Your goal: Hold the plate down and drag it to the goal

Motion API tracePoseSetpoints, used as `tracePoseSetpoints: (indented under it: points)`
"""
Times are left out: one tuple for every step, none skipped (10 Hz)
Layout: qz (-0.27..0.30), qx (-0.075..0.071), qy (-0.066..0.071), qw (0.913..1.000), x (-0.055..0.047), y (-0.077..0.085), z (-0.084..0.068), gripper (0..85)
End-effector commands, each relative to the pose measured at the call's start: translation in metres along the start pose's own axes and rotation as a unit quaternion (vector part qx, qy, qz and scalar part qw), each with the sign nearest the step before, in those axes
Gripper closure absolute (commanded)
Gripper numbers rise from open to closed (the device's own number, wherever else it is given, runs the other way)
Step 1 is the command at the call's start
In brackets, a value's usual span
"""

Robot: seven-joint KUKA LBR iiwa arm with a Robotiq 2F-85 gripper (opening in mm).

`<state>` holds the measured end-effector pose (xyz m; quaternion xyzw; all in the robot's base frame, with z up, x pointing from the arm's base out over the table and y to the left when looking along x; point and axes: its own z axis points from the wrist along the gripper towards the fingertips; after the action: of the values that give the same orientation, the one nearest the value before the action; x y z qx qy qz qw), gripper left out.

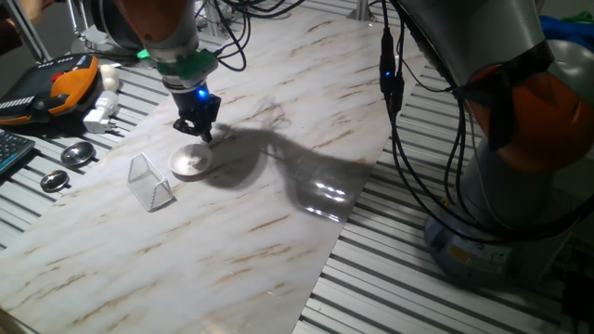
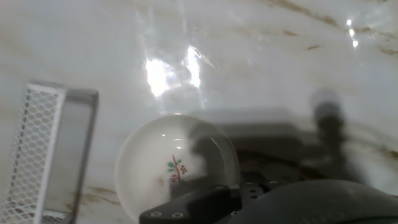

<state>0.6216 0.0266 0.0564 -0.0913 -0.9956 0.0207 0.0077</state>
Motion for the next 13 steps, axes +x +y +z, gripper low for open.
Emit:
tracePoseSetpoints:
  points:
    - [-0.001,0.001,-0.001,1.0000,0.000,-0.001,0.002,85.0]
    - [-0.003,0.006,-0.002,1.0000,0.001,-0.003,0.004,85.0]
    - [-0.005,0.012,-0.004,0.9999,0.001,-0.003,0.005,85.0]
    - [-0.006,0.014,-0.004,0.9999,0.001,-0.003,0.006,85.0]
    - [-0.007,0.014,-0.004,0.9999,0.001,-0.003,0.008,85.0]
    - [-0.006,0.016,-0.004,0.9999,0.000,-0.003,0.010,85.0]
    - [-0.001,0.016,-0.005,0.9999,0.001,-0.004,0.013,85.0]
    - [0.006,0.011,-0.004,0.9999,0.001,-0.005,0.016,85.0]
    - [0.009,0.011,-0.003,0.9999,0.001,-0.006,0.019,85.0]
    - [0.025,0.007,-0.001,0.9997,0.002,-0.006,0.023,85.0]
    - [0.040,0.000,0.005,0.9992,0.002,-0.006,0.024,85.0]
    - [0.055,-0.010,0.011,0.9984,0.002,-0.004,0.024,85.0]
    - [0.063,-0.014,0.013,0.9978,0.002,-0.003,0.023,85.0]
